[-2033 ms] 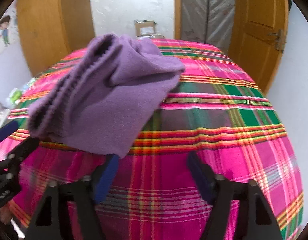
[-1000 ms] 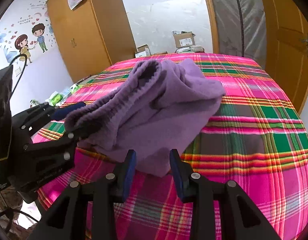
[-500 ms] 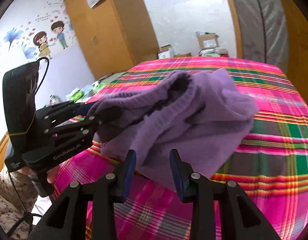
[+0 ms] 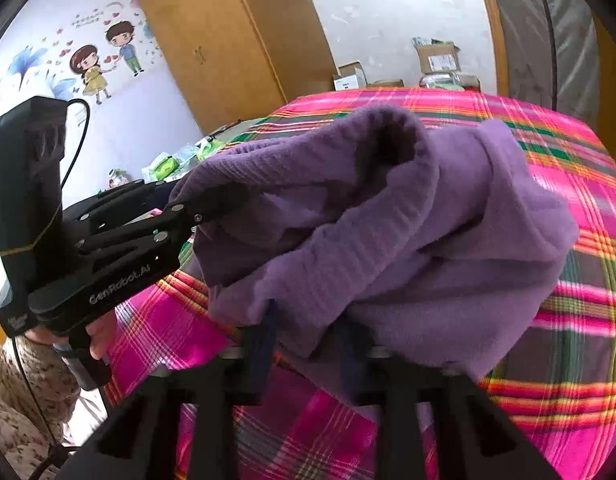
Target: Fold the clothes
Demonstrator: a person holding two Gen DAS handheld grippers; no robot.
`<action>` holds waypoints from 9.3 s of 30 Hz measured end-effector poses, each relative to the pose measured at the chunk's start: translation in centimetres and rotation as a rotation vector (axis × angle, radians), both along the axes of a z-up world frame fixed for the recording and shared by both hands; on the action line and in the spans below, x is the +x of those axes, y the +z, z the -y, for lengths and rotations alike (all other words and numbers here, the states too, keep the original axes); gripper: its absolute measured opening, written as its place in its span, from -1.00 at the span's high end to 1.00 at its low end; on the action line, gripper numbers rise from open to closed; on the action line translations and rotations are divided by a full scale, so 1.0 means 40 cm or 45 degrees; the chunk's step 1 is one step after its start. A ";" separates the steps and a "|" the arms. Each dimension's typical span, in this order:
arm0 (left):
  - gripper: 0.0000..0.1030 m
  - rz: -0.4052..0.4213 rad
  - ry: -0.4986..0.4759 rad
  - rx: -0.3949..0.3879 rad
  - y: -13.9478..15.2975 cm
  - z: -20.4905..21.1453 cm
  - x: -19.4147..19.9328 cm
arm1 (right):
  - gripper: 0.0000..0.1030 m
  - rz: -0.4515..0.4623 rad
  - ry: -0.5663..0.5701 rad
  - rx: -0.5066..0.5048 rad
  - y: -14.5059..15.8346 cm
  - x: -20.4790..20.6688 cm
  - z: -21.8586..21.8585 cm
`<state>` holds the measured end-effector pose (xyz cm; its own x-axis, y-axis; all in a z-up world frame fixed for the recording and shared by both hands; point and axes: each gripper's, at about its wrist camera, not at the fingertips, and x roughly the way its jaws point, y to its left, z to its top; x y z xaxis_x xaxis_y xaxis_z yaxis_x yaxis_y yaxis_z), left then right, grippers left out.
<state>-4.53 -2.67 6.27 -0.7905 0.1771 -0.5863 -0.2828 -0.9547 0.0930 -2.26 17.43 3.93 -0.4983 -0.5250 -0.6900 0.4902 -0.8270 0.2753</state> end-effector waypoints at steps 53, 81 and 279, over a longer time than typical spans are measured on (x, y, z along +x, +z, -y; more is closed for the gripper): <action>0.60 0.066 0.621 0.262 -0.022 0.434 0.013 | 0.93 -0.437 0.130 0.062 0.286 -0.326 0.360; 0.60 0.141 0.600 0.225 -0.076 0.384 -0.002 | 0.03 0.113 -0.492 -0.115 0.010 -0.106 -0.200; 0.07 0.446 0.721 0.939 -0.127 0.518 0.034 | 0.32 -0.072 -0.161 0.146 0.059 -0.146 -0.063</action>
<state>-3.18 -23.40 1.18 -0.6742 0.2412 -0.6981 0.3349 -0.7426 -0.5800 -8.11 19.94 6.29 -0.5951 -0.3748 -0.7109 0.3919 -0.9076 0.1504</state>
